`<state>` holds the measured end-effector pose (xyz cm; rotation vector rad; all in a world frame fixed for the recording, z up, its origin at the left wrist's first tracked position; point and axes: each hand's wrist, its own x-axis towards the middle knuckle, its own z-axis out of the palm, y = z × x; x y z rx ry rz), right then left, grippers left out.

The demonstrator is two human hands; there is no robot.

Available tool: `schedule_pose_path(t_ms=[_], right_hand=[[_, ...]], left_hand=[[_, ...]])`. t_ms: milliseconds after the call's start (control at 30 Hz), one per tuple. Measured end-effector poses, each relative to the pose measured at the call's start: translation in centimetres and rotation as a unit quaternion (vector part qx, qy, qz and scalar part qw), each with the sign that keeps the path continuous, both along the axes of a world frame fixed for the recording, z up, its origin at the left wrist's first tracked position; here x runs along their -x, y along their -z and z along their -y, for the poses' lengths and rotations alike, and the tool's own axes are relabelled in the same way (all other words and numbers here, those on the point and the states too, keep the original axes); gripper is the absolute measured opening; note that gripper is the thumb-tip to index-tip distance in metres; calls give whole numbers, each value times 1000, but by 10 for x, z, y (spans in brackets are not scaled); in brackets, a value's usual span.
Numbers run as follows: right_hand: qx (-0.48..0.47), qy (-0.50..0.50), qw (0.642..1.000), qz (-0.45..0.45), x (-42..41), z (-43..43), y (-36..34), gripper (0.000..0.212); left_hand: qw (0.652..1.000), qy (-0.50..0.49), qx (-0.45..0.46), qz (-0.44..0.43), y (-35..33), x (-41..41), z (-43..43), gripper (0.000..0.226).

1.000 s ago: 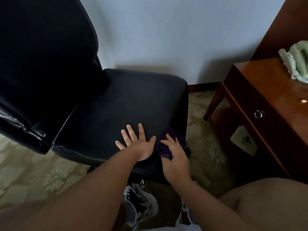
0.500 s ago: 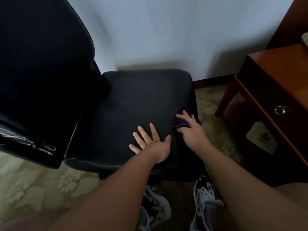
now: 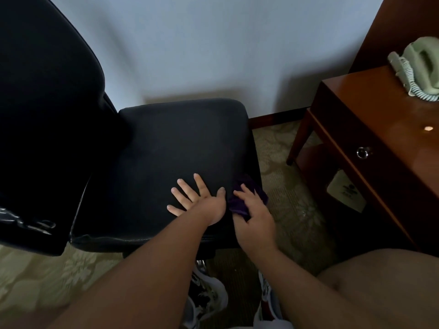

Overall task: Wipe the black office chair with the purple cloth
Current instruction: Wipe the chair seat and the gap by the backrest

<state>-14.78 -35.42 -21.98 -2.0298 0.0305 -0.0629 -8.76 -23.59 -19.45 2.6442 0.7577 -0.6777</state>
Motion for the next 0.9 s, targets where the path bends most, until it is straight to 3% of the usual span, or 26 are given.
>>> schedule_pose_path(t_ms=[100, 233, 400, 733, 800, 900], right_hand=[[42, 24, 999, 6, 16, -8, 2, 49], [30, 39, 998, -23, 9, -14, -1, 44], [-37, 36, 995, -83, -32, -11, -6, 40], [-183, 94, 975, -83, -67, 0, 1, 37], [-158, 114, 977, -82, -60, -1, -1, 40], [-45, 112, 991, -64, -34, -10, -2, 47]], left_hand=[[1000, 6, 1, 3, -2, 3, -1, 83], [1000, 18, 11, 4, -4, 8, -8, 81], [999, 34, 19, 1, -5, 12, -14, 80], [1000, 27, 8, 3, 1, 9, -11, 81], [1000, 23, -1, 3, 2, 8, -9, 82], [1000, 25, -10, -2, 2, 7, -10, 83]])
